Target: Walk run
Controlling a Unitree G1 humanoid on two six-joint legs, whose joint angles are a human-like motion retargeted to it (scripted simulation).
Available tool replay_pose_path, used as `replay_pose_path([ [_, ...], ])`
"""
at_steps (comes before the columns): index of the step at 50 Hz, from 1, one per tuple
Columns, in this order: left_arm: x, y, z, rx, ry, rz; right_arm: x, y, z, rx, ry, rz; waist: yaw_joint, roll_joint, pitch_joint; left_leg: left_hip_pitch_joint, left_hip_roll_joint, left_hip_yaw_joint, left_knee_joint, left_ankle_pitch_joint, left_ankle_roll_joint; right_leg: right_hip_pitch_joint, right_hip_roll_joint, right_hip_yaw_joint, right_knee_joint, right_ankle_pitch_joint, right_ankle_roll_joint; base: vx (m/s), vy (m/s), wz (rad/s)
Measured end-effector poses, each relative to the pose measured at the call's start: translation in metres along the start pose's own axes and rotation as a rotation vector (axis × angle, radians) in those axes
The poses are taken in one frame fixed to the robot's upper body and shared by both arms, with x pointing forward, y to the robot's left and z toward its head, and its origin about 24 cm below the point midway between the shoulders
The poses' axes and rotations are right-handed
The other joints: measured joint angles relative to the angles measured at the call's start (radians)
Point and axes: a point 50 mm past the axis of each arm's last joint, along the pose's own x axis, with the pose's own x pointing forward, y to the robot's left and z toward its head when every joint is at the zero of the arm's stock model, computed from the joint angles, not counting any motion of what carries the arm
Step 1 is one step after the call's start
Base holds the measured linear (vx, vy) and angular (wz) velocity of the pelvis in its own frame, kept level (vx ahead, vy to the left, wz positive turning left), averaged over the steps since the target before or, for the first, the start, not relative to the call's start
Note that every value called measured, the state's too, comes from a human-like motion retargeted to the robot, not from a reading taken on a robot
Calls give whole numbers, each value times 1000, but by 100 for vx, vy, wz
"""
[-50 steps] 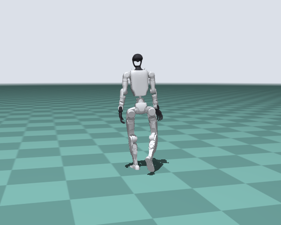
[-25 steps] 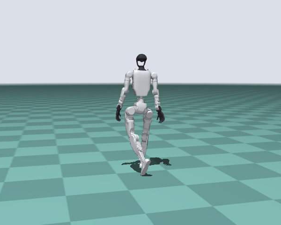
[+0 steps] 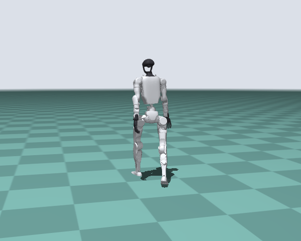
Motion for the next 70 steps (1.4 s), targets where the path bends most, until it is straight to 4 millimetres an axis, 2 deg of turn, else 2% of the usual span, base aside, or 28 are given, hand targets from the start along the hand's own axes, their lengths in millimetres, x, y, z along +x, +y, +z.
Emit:
replay_pose_path([
  [3, 2, 1, 18, -40, -57, -51, -14, 33, -20, -28, 50, 74, -18, 24, -10, 75, 3, -74, 66, -103, 36, -58, -31, -40, 252, 326, 2, 114, 2, -31],
  [5, 2, 9, 33, -20, -118, -63, -21, 44, -37, -45, 92, 119, -21, 57, -7, 175, 47, -18, 47, -160, 47, -118, -73, -123, 471, 421, -39, 99, 11, -32],
  [9, 0, 33, 76, 38, -206, 15, -28, 48, -58, -257, 127, 142, -85, 69, 18, 345, 16, 23, -66, -195, 43, -417, -103, -17, 819, 235, -57, 101, 14, -20],
  [12, -6, 58, 104, 113, -244, 92, -35, 52, -72, -377, 155, 115, -188, 70, 26, 436, -39, -13, -152, -201, 43, -607, -139, -58, 852, 151, -114, 80, 7, 79],
  [16, -22, 95, 149, 238, -326, 160, -51, 73, -89, -335, 207, 235, -284, 62, 28, 533, -86, -66, -206, -243, 21, -745, -213, -184, 562, 50, -195, 66, -2, 79],
  [20, -50, 126, 201, 325, -466, 264, -71, 101, -100, -195, 294, 402, -332, 16, 47, 672, -146, -119, -246, -304, -9, -843, -168, -136, 77, -5, -207, 101, -14, 73],
  [23, -59, 124, 219, 330, -563, 297, -83, 112, -110, -120, 360, 466, -315, 12, 29, 727, -152, -128, -241, -328, -42, -893, -137, -94, -34, -29, -186, 119, -20, 17],
  [24, -59, 120, 222, 319, -593, 298, -86, 114, -113, -98, 383, 486, -308, 14, 22, 744, -153, -130, -231, -321, -64, -899, -129, -93, -17, -37, -205, 129, -18, 2],
  [27, -48, 103, 208, 273, -602, 256, -90, 115, -118, -59, 433, 516, -320, 25, -9, 783, -158, -149, -181, -210, -140, -880, -133, -144, 88, -1, -288, 114, -15, 16],
  [29, -33, 91, 179, 265, -510, 189, -91, 115, -120, -35, 455, 507, -356, 26, -17, 813, -156, -122, -115, -25, -180, -845, -153, -108, 142, 67, -274, 130, -18, 67],
  [31, -18, 71, 147, 277, -393, 118, -89, 114, -118, 15, 472, 484, -369, 18, -24, 798, -115, -9, 20, 202, -187, -803, -198, -59, 211, 46, -280, 128, -14, 67],
  [33, -7, 52, 114, 293, -270, 53, -83, 109, -115, 49, 467, 456, -326, -34, -23, 753, -126, 105, 228, 337, -159, -705, -216, -13, 196, 0, -289, 124, -16, -31],
  [35, -2, 45, 87, 334, -157, -11, -73, 100, -107, 72, 439, 424, -303, -68, -16, 654, -98, 127, 462, 288, -123, -601, -256, -71, 166, -31, -278, 115, -19, -17],
  [37, 0, 37, 67, 387, -67, -68, -55, 81, -92, 64, 395, 350, -245, -89, 0, 501, -23, 180, 657, 142, -97, -505, -228, -75, 105, -49, -269, 79, -9, -32],
  [39, 2, 27, 52, 393, -18, -93, -41, 64, -78, 34, 353, 276, -204, -83, 8, 378, -8, 157, 694, 85, -133, -438, -189, -79, 43, -46, -257, 69, -7, -42],
  [42, 2, 12, 30, 333, 43, -125, -19, 33, -52, -9, 257, 161, -152, -64, 10, 228, -1, 155, 601, 20, -132, -352, -117, -75, -41, -57, -254, 91, -12, -52],
  [45, 1, -4, 11, 232, 100, -179, 0, -4, -20, -36, 130, 37, -100, -31, 15, 108, 43, 213, 396, -62, -61, -261, -46, -59, -98, -92, -232, 94, -8, -64],
  [47, 0, -16, 6, 181, 125, -227, 9, -29, 3, -42, 46, -48, -68, -5, 30, 53, 24, 187, 190, -69, -43, -197, 0, -39, -121, -120, -220, 123, 1, -76],
  [51, -1, -27, 7, 184, 138, -312, 16, -66, 38, -27, -89, -188, -24, -11, 41, -35, -37, 89, -112, -99, -11, -102, 3, -1, -124, -183, -178, 83, 4, -59],
  [53, -1, -25, 8, 227, 134, -325, 15, -70, 47, -20, -128, -216, -12, -14, 30, -51, -40, 94, -132, -119, -2, -70, -2, 19, -101, -191, -141, 123, 12, -44],
  [55, 0, -17, 10, 275, 129, -299, 13, -62, 49, -17, -144, -210, -9, -12, 13, -55, -39, 80, -52, -96, 38, -44, 2, 43, -66, -153, -92, 105, 7, -41],
  [58, 1, -4, 13, 323, 129, -234, 8, -31, 28, -36, -107, -126, 21, -4, 2, -2, 19, 112, 37, -41, 24, -12, 5, 51, 49, 62, -47, 146, 14, -63],
  [60, 1, 4, 20, 328, 117, -209, 0, -3, 7, -56, -54, -68, 35, 6, -6, 26, 28, -1, 105, -91, 22, -44, -44, 2, 215, 308, -37, 118, 6, -64],
  [62, 1, 15, 30, 325, 92, -191, -10, 19, -15, -61, 15, -33, 13, 34, -8, 121, 6, -41, 85, -161, 52, -111, -60, -60, 436, 452, -39, 124, 12, -14],
  [63, 1, 23, 39, 320, 68, -175, -13, 24, -25, -63, 47, -17, 10, 39, -1, 174, 29, 19, 69, -182, 55, -161, -71, -54, 539, 458, -69, 93, 11, -32],
  [65, 0, 39, 60, 296, 8, -113, -20, 35, -41, -84, 102, 28, -5, 42, 16, 283, 47, 112, 14, -212, 46, -300, -120, -43, 744, 310, -127, 76, 11, -37],
  [67, -2, 51, 80, 277, -52, -24, -29, 49, -57, -99, 164, 75, -65, 35, 25, 365, -17, 63, -63, -217, 45, -455, -160, -34, 853, 195, -115, 97, 12, 47],
  [70, -10, 72, 116, 285, -167, 80, -45, 69, -79, -19, 285, 141, -174, 40, 32, 470, -67, 45, -152, -219, 54, -622, -170, -73, 777, 120, -114, 112, 8, 128],
])
